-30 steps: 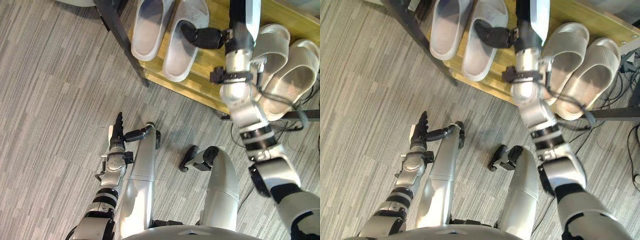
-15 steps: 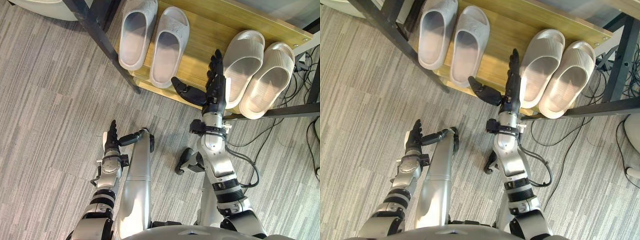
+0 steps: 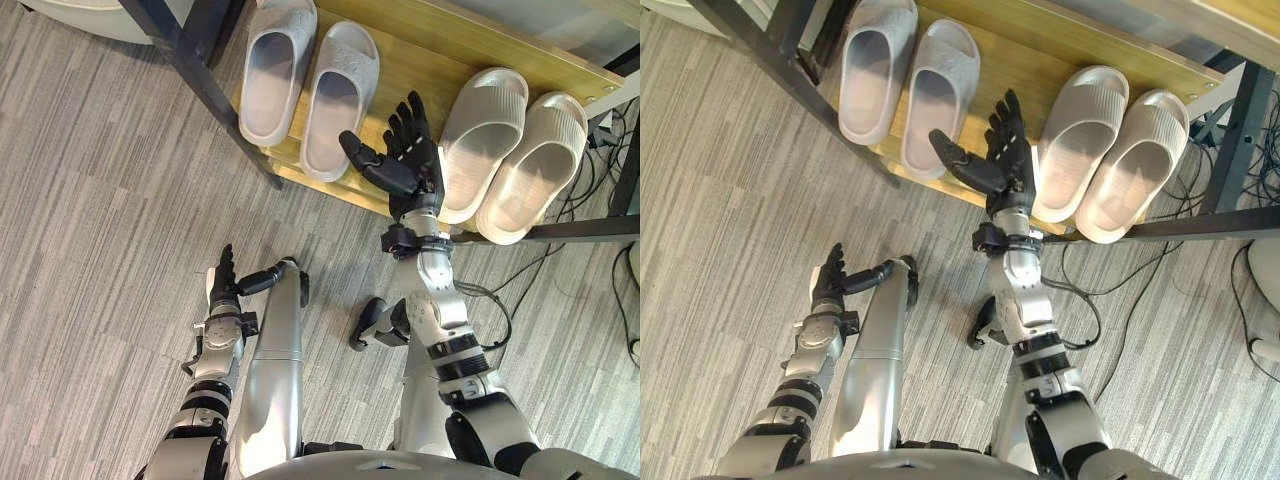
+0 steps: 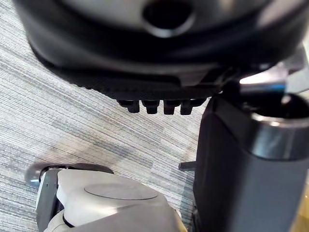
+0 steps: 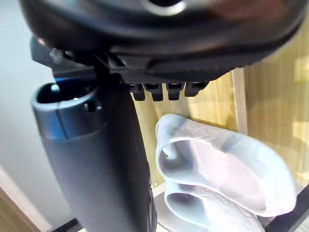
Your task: Organize the slippers on the shoe rack
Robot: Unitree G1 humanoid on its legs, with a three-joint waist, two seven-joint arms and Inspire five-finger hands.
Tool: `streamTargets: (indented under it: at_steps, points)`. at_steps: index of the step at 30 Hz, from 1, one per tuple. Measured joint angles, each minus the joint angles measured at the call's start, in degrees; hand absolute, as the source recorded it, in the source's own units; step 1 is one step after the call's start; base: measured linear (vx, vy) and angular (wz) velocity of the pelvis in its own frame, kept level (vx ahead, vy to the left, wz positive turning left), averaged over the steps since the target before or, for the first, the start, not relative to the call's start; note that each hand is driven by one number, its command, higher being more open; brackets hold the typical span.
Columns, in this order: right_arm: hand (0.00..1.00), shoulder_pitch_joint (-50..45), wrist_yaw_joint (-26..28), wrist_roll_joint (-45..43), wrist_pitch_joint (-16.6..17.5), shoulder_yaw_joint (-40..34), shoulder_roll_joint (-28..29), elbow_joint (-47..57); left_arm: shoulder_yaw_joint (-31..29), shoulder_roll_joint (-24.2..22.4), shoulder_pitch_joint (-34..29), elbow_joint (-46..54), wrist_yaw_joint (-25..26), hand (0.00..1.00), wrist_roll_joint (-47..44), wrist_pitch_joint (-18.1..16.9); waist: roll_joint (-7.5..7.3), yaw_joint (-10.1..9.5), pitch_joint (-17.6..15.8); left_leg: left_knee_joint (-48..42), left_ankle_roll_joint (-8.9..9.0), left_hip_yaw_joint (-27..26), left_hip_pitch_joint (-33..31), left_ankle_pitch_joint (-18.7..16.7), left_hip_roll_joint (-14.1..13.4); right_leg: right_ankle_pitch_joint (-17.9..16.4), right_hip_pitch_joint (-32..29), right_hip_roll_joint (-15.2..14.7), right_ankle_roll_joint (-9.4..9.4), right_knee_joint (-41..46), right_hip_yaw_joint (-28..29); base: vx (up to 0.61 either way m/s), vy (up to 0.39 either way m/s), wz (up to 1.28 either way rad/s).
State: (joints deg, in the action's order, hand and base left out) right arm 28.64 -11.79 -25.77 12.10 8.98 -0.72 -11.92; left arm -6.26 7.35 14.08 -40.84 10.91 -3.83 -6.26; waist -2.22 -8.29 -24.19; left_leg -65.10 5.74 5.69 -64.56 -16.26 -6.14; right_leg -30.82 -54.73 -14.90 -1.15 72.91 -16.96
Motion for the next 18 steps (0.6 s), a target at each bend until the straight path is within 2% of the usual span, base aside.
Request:
streamTargets:
  at_steps: [5, 18]
  points:
    - [1.0, 3.76, 0.65, -2.76, -0.03, 3.46, -0.27, -2.27, 0.01, -0.52, 0.0, -0.14, -0.18, 1.0, -0.02, -0.26, 0.06, -0.65, -0.11, -0.02, 0.01, 0.46, 0.11, 0.02, 0.44, -0.18, 0.67, -0.38, 0.29, 0.0, -0.56, 0.0, 0.009, 0.04]
    - [1.0, 9.95, -0.92, -8.18, 0.05, 1.75, -2.28, -7.04, 0.16, -1.23, 0.01, -0.6, -0.14, 1.0, -0.12, -0.82, 0.46, -0.66, -0.42, 0.82, 0.1, 1.0, 0.55, 0.56, 2.1, -0.64, 1.63, -1.97, 0.02, 0.2, -1.51, -0.01, 0.013, 0.08]
